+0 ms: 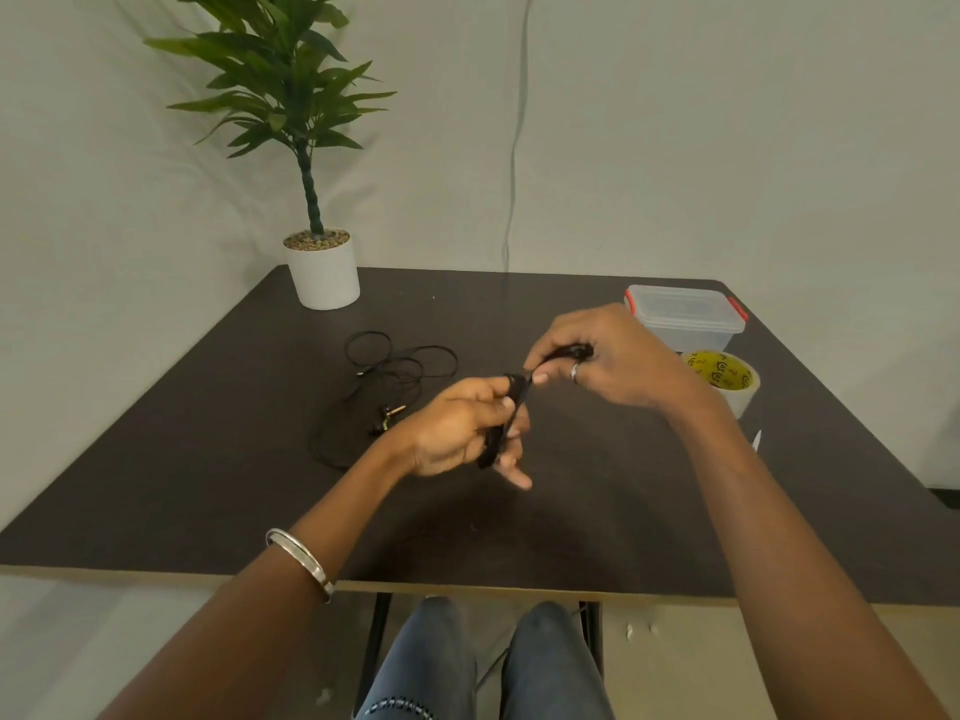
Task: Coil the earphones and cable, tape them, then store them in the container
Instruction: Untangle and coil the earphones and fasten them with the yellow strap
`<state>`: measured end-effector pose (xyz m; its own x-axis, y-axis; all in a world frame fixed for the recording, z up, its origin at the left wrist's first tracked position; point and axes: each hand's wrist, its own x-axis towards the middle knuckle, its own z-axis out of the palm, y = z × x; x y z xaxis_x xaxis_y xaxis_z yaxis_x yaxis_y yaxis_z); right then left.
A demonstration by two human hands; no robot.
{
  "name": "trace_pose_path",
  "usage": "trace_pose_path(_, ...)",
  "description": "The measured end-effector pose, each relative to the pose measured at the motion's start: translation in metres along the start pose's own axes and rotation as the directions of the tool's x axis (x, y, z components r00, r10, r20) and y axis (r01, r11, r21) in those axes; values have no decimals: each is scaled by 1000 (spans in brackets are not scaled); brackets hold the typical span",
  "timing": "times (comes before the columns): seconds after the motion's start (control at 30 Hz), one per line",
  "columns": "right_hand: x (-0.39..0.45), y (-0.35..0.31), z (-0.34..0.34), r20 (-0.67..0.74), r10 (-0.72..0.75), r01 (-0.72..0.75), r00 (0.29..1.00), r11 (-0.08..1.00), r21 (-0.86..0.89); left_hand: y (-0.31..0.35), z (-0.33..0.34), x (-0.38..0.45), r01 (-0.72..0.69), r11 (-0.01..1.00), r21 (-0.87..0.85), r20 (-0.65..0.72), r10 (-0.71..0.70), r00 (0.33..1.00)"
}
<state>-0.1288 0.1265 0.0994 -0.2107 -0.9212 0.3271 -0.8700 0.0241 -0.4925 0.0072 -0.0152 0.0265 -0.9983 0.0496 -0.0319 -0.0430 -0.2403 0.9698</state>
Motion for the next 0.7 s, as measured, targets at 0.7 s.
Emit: trace_pose_path(0.7,-12,10,47,24,336,-274,942,721,636,-12,5,5,78,754,-652,235,103,967)
